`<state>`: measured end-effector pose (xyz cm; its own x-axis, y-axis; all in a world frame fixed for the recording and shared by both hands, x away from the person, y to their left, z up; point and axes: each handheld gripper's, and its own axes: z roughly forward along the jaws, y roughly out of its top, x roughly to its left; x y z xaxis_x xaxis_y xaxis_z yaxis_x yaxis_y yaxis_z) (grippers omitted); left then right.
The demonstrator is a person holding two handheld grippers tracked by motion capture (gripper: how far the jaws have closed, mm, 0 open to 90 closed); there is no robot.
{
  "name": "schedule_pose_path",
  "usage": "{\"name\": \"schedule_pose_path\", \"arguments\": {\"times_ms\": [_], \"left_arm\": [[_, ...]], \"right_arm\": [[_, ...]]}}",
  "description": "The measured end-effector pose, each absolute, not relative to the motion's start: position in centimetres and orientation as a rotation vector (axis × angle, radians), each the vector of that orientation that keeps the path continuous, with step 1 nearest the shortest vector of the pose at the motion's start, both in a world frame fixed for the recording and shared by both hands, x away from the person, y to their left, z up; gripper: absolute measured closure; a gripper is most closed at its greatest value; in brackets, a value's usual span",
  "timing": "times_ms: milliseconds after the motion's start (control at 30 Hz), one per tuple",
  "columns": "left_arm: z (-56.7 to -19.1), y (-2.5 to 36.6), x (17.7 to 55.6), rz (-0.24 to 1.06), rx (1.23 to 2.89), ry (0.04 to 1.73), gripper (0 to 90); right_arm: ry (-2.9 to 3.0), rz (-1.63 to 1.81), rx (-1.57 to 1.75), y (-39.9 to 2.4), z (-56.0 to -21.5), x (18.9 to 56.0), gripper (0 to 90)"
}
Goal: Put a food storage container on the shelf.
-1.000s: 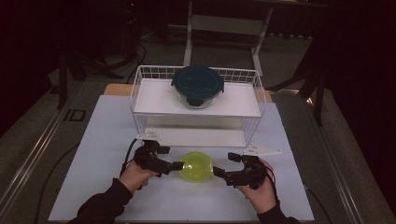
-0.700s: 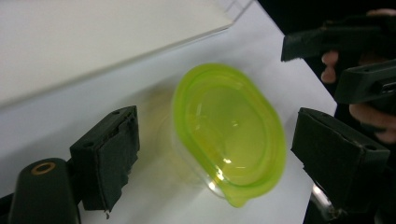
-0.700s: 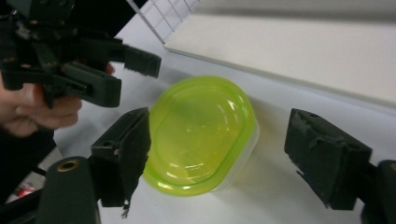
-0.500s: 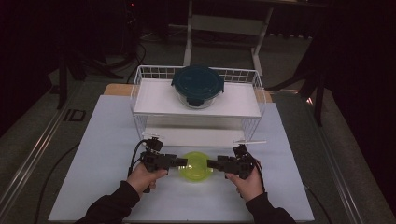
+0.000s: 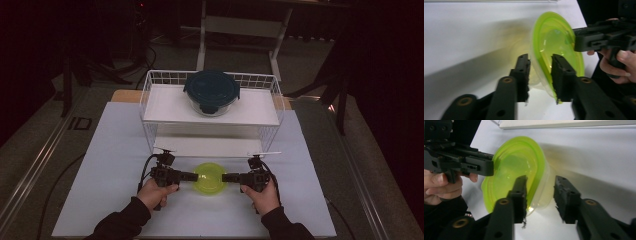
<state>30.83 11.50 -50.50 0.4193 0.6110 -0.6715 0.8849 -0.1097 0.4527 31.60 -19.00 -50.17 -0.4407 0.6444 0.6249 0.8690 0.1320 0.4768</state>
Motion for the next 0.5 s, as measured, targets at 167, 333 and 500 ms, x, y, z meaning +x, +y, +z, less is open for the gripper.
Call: {"name": "schedule_pose_path", "arguments": {"times_ms": [167, 333, 500], "left_arm": [[-50.4, 11.5, 30.6, -0.417, 1.813, 1.281, 71.4], [-50.1, 11.2, 30.1, -0.391, 1.822, 1.291, 72.2], [-50.1, 11.0, 29.8, -0.386, 1.819, 1.307, 74.7]], "right_arm": [[-2.165, -1.185, -1.461, -18.6, -49.9, 31.2, 72.7], [-2.161, -1.172, -1.477, -18.6, -49.7, 30.9, 73.7], [-2.155, -1.166, -1.47, -18.5, -49.7, 30.4, 75.7]]}}
